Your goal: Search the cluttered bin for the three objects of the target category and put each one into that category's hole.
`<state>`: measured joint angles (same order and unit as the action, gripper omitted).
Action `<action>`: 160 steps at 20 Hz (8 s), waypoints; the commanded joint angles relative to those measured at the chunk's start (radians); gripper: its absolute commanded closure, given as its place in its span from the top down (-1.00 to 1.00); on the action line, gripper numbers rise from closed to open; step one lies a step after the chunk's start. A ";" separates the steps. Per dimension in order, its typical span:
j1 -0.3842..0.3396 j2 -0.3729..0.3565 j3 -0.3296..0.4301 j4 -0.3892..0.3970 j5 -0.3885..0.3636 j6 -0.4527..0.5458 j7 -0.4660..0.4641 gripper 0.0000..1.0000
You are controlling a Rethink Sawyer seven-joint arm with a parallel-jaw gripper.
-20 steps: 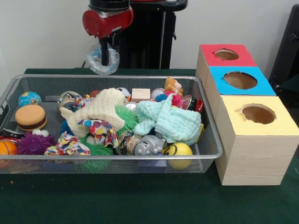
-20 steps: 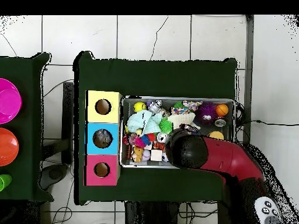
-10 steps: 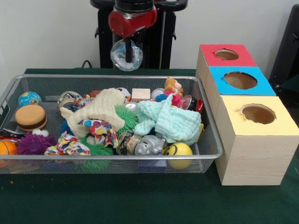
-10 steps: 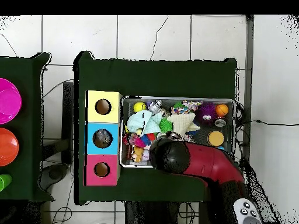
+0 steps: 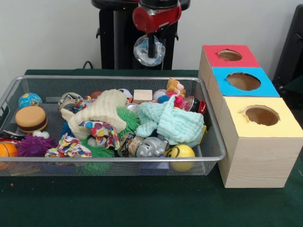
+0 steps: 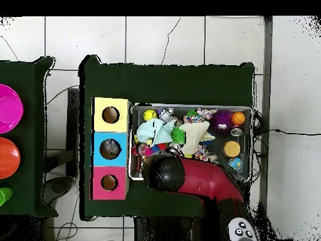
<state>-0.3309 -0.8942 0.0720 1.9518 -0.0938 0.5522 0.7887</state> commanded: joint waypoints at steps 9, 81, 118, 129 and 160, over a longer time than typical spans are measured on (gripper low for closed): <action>0.127 -0.057 -0.095 -0.073 0.088 0.191 0.388 -1.00; 0.387 0.201 -0.101 -0.111 0.296 -0.148 0.766 -1.00; 0.453 0.223 -0.096 0.033 0.384 -0.336 0.797 -1.00; 0.453 0.221 -0.101 0.027 0.382 -0.319 0.788 -1.00; 0.484 0.222 -0.145 -0.042 0.385 -0.205 0.774 1.00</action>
<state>0.1658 -0.7024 -0.0825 1.8987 0.2627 0.2310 1.3205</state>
